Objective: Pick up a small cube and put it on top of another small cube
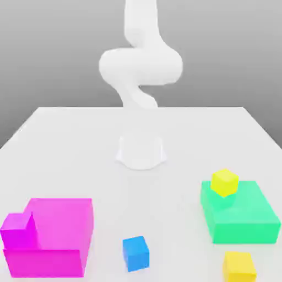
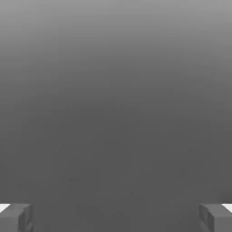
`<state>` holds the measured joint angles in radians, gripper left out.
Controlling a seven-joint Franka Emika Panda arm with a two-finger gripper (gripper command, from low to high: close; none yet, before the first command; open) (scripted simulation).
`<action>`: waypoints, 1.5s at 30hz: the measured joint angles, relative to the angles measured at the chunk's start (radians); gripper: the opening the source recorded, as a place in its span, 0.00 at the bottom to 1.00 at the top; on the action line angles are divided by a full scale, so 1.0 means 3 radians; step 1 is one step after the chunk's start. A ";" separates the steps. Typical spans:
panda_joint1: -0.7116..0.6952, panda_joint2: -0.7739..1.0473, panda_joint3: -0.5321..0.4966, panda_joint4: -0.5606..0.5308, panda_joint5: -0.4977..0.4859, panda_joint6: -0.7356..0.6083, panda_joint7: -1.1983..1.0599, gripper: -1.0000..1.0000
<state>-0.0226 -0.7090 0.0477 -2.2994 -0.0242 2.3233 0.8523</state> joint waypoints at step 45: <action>0.0250 0.3779 0.0885 0.0042 -0.0867 0.1188 0.2059 0.00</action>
<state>0.0525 0.4246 0.3134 -2.2868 -0.2843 2.6798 1.4700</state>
